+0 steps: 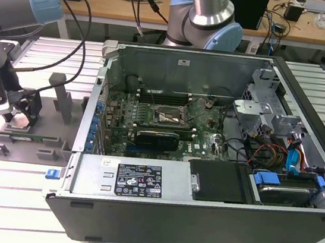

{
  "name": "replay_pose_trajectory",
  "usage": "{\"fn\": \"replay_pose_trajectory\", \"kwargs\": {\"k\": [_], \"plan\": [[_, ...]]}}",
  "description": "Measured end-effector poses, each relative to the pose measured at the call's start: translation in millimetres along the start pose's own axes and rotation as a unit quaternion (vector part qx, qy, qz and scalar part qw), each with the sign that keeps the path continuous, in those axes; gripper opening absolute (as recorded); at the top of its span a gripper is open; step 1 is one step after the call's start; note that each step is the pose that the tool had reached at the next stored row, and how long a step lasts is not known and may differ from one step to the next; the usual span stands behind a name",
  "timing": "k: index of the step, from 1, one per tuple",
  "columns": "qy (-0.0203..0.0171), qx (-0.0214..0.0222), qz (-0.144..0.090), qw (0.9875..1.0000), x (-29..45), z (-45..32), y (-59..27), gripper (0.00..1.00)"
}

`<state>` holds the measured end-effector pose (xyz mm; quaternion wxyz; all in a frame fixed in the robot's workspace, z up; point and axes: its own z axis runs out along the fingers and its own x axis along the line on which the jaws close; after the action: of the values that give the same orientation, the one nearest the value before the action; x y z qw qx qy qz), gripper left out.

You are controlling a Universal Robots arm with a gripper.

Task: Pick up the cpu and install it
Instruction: 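Pick up the cpu and move it towards the insertion slot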

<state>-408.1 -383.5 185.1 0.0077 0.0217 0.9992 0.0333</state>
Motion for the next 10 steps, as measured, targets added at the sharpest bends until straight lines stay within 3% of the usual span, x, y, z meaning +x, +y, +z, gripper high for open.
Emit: {"fn": "replay_pose_trajectory", "kwargs": {"k": [10], "plan": [[0.002, 0.0001, 0.0, 1.0, -0.4, 0.1, 0.1, 0.65]]}}
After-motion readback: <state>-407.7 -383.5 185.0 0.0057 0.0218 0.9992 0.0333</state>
